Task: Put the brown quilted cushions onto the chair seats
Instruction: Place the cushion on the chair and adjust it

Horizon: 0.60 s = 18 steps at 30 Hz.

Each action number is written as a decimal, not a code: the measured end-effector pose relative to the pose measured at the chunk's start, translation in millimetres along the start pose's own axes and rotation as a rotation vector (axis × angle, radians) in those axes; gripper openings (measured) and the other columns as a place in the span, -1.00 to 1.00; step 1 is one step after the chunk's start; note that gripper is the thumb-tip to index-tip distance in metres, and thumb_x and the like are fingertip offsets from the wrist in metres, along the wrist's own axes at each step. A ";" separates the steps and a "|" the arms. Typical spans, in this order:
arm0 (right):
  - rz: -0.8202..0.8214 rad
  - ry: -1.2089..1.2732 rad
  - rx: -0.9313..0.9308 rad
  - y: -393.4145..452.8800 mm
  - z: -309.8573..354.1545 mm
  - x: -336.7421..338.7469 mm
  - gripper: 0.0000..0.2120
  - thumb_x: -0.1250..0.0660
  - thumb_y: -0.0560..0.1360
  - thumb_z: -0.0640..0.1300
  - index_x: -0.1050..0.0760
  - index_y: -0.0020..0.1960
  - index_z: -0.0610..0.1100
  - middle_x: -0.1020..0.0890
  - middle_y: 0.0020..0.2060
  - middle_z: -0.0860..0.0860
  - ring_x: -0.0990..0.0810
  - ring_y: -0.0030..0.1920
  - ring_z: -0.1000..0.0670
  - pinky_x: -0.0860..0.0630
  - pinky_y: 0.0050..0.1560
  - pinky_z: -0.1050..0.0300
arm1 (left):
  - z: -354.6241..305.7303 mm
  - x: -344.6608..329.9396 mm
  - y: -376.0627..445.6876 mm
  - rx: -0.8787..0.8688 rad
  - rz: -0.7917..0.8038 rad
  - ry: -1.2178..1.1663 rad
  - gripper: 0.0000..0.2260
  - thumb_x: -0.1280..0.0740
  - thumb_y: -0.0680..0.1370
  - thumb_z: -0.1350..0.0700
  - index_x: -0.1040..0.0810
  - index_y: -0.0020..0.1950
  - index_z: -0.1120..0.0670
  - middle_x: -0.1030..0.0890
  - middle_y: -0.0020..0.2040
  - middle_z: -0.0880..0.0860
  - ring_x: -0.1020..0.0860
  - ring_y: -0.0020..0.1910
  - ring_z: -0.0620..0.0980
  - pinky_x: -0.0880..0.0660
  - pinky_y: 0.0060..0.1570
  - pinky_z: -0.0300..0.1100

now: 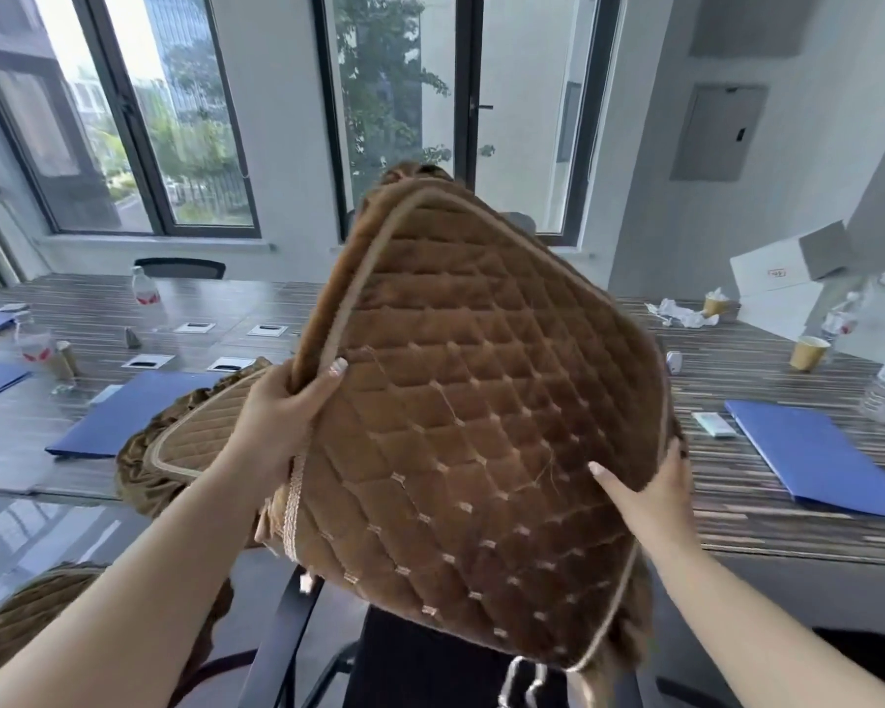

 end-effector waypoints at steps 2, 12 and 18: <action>0.067 0.224 -0.237 0.8 -14.3 -8.2 0.02 -0.47 0.26 0.28 -0.10 0.50 -0.15 -0.37 0.41 -0.14 -0.38 0.38 -0.16 -0.32 0.39 -0.09 | 6.6 9.1 2.8 0.044 -0.025 -0.072 -0.84 -0.41 0.51 0.03 -0.63 0.00 0.09 -0.68 -0.02 0.17 -0.65 -0.07 0.12 -0.59 0.04 0.07; 0.057 0.209 -0.252 -23.6 -26.3 -24.7 -0.33 -0.54 0.30 0.06 -0.37 0.28 -0.15 -0.56 0.16 -0.10 -0.53 0.15 -0.19 -0.47 0.20 -0.11 | 114.6 40.9 -1.0 0.209 -0.137 0.209 -0.72 -0.41 0.48 -0.09 -0.58 0.05 0.07 -0.67 -0.06 0.07 -0.63 -0.03 0.09 -0.57 0.00 0.03; 0.074 0.065 -0.279 -66.8 -57.3 -38.1 -0.41 -0.53 0.34 -0.04 -0.36 0.25 -0.17 -0.52 0.03 -0.03 -0.46 -0.01 -0.05 -0.38 0.02 0.08 | 189.9 56.6 -40.8 0.372 -0.151 0.316 -0.62 -0.44 0.47 -0.03 -0.52 0.20 0.12 -0.61 0.02 0.08 -0.55 -0.06 0.03 -0.43 -0.14 -0.15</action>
Point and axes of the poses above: each hand's wrist, its own y-axis towards the middle knuckle, its own x-axis out of the back of the hand, z = x × y, the point moved 1 cm from there along y, towards the middle knuckle
